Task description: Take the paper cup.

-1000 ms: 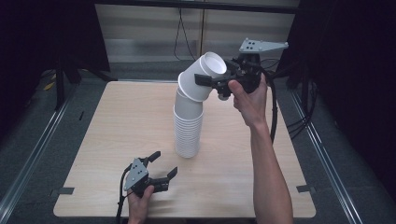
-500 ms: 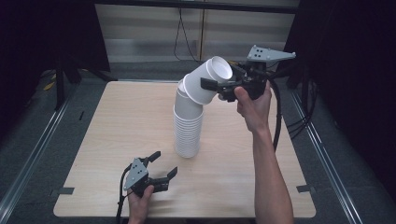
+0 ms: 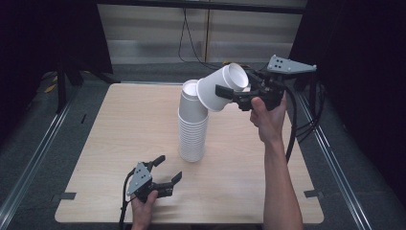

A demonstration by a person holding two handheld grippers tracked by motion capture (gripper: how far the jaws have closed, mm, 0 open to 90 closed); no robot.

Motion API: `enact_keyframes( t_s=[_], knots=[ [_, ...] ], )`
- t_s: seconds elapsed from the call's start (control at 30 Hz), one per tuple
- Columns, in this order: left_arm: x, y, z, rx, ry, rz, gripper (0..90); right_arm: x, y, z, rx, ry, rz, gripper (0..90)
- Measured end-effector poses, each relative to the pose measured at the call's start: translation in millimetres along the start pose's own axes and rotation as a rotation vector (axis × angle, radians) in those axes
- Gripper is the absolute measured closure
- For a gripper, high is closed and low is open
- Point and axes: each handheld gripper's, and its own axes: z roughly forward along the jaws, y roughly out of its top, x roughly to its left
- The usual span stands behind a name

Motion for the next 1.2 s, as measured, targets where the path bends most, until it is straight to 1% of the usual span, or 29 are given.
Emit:
enact_keyframes(
  t_s=[0.1,0.27,0.33,0.4,0.6,0.63,0.67,0.7,0.77,0.8,0.87,0.9,0.93,0.97,1.0,1.07,1.1,1.13,1.17,1.2],
  knots=[
    [-0.1,0.0,-0.1,0.001,0.001,0.000,16.2,0.9,-2.3,-8.4,-0.006,-0.010,0.003,22.1],
    [-0.1,0.0,0.1,0.001,0.002,-0.002,15.9,2.4,-5.8,-15.6,-0.016,-0.011,0.009,22.1],
    [-0.3,0.2,0.5,0.000,0.007,-0.007,15.8,5.0,-8.4,-18.8,-0.010,-0.015,0.005,22.2],
    [-0.5,0.6,1.1,0.011,0.010,0.003,15.8,6.1,-10.4,-20.5,-0.006,-0.017,0.008,22.2],
    [-1.4,1.4,3.5,0.033,-0.002,0.000,16.3,6.8,-17.4,-26.1,0.000,-0.026,0.011,22.2],
    [0.3,1.7,3.4,0.036,0.007,0.001,16.3,6.8,-19.3,-26.5,0.004,-0.029,0.011,22.2],
    [0.7,1.4,3.9,0.031,0.013,-0.029,16.4,7.0,-21.3,-27.4,0.010,-0.035,0.011,22.2],
    [2.2,1.5,3.4,0.031,0.014,-0.033,16.0,7.0,-24.9,-29.4,0.013,-0.036,0.020,22.2],
    [4.3,1.5,2.7,0.038,0.007,-0.043,16.2,7.8,-27.4,-31.4,0.015,-0.043,0.019,22.2],
    [5.1,1.6,3.0,0.038,-0.008,-0.050,16.2,8.0,-28.6,-32.4,0.016,-0.040,0.020,22.2],
    [5.9,1.7,3.1,0.043,-0.014,-0.051,16.1,8.3,-29.8,-33.4,0.016,-0.043,0.018,22.3],
    [4.7,1.7,4.0,0.039,-0.016,-0.069,16.0,9.8,-32.3,-35.4,0.021,-0.044,0.019,22.2],
    [4.6,1.9,4.6,0.041,-0.022,-0.071,16.0,9.8,-32.3,-35.4,0.021,-0.044,0.019,22.2],
    [4.9,2.1,4.7,0.050,-0.026,-0.058,15.9,11.6,-34.8,-35.9,0.040,-0.055,0.015,22.2],
    [2.8,2.9,5.9,0.040,-0.029,-0.066,15.9,12.0,-36.1,-35.4,0.047,-0.059,0.007,22.2],
    [2.8,4.1,6.0,0.036,-0.035,-0.068,15.7,13.5,-38.7,-35.2,0.055,-0.049,0.015,22.2],
    [3.7,7.4,4.8,0.031,-0.056,-0.067,15.6,14.3,-40.0,-35.3,0.061,-0.053,0.015,22.2],
    [3.7,7.4,4.8,0.031,-0.056,-0.067,15.6,14.3,-40.0,-35.3,0.061,-0.053,0.015,22.2],
    [3.1,12.3,4.4,0.035,-0.083,-0.104,15.7,15.5,-43.7,-34.4,0.061,-0.042,0.021,22.3],
    [3.1,12.3,4.4,0.035,-0.083,-0.104,15.8,15.8,-46.1,-33.6,0.065,-0.041,0.021,22.2]
  ],
)
